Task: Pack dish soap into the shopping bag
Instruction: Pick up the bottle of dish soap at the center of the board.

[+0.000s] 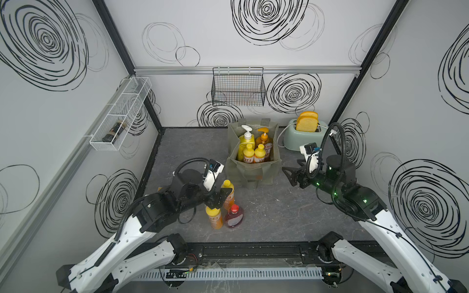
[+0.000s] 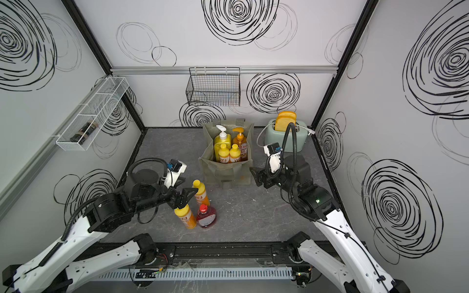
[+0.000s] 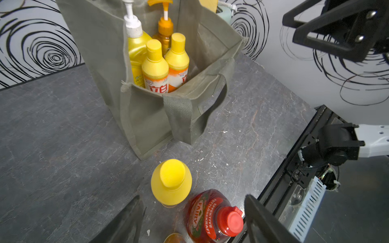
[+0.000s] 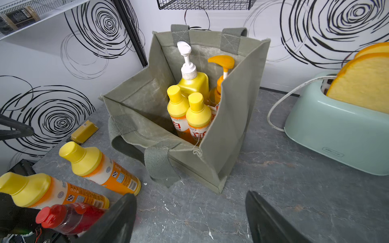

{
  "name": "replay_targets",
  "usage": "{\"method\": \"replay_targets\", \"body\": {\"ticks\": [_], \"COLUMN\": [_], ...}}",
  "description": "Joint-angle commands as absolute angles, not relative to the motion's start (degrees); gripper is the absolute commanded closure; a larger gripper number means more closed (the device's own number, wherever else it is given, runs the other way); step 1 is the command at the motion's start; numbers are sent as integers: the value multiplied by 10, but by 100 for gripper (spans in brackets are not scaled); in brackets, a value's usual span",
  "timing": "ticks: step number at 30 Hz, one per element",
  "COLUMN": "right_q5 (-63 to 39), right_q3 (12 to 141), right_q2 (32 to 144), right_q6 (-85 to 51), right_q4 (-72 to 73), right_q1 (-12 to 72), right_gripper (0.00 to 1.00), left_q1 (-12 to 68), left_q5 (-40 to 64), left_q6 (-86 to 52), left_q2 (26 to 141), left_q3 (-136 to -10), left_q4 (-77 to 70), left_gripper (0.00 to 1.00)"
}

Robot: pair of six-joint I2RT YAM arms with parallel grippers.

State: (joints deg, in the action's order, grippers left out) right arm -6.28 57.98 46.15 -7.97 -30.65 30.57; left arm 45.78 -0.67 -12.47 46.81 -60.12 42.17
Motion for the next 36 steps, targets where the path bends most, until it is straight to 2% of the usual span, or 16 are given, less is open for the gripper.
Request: {"method": "replay_targets", "body": {"ticks": [1,12,27,30,36], "right_q5": [-70,-71,-72,-70,-71], "right_q3": [574,572,564,563,562], "right_q2": [450,447,445,443,443], "right_q6": [-85,-80,-77,-76,-76], "right_q4": [-319,-317,-313,-312,-310], "right_q1": [301,300,300,300,300], "right_gripper": [14,15,16,16,16], "left_q1": [462,458,415,413,411], "left_q5": [-34,-60,-3,3,11], "left_q6": [-120,-106,-99,-98,-98], "left_q2": [488,533,542,544,547], "left_q3": [-584,-562,-526,-525,-529], "left_q4": [397,348,313,312,309], "left_gripper": [22,31,42,47,63]}}
